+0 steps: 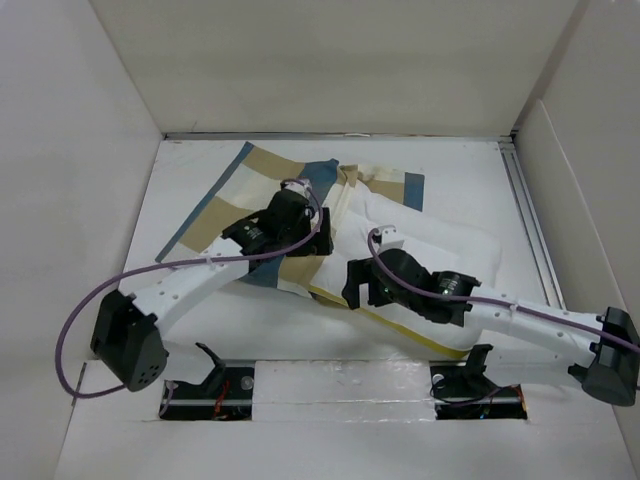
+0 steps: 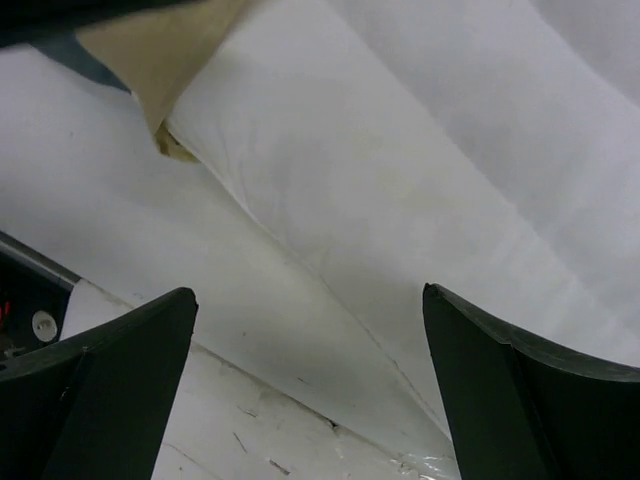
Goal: Put the pillow into the pillowcase
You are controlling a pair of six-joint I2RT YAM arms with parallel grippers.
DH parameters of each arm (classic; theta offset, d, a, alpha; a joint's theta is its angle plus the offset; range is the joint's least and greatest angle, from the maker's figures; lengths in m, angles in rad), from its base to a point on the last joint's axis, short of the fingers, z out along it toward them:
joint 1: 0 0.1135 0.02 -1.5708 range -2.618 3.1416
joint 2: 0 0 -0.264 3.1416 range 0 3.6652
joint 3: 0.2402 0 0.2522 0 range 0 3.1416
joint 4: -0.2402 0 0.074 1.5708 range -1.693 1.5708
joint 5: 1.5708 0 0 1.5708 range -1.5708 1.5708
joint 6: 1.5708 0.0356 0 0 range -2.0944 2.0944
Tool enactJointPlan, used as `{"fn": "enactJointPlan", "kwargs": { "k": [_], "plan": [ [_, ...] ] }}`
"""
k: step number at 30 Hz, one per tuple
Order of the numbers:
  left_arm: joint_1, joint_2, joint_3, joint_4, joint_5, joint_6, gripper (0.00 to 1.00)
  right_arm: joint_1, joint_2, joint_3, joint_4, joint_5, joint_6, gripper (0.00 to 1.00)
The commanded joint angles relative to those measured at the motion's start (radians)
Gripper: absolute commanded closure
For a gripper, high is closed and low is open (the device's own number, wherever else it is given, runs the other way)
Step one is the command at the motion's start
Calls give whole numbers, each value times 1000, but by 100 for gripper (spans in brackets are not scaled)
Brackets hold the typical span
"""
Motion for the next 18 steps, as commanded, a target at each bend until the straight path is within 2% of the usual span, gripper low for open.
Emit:
{"fn": "enactJointPlan", "kwargs": {
  "k": [1,7,8,9,11,12,14,18],
  "plan": [
    [4,44,-105,140,39,-7,0,47,-18,-46,119,14,-32,0],
    [4,140,-87,217,29,2,0,97,85,-17,112,268,-32,0],
    [4,176,-72,217,29,2,5,97,129,-6,102,290,-32,0],
    [4,191,-63,217,29,11,14,97,152,3,102,330,-43,0],
    [4,214,-49,217,41,11,46,97,225,26,102,351,-58,0],
    [4,214,-38,217,41,11,76,97,249,40,91,352,-58,0],
    [4,214,-27,188,41,11,89,97,282,63,107,384,-58,0],
    [4,188,11,137,32,22,100,97,360,54,243,469,-71,0]
  ]
}}
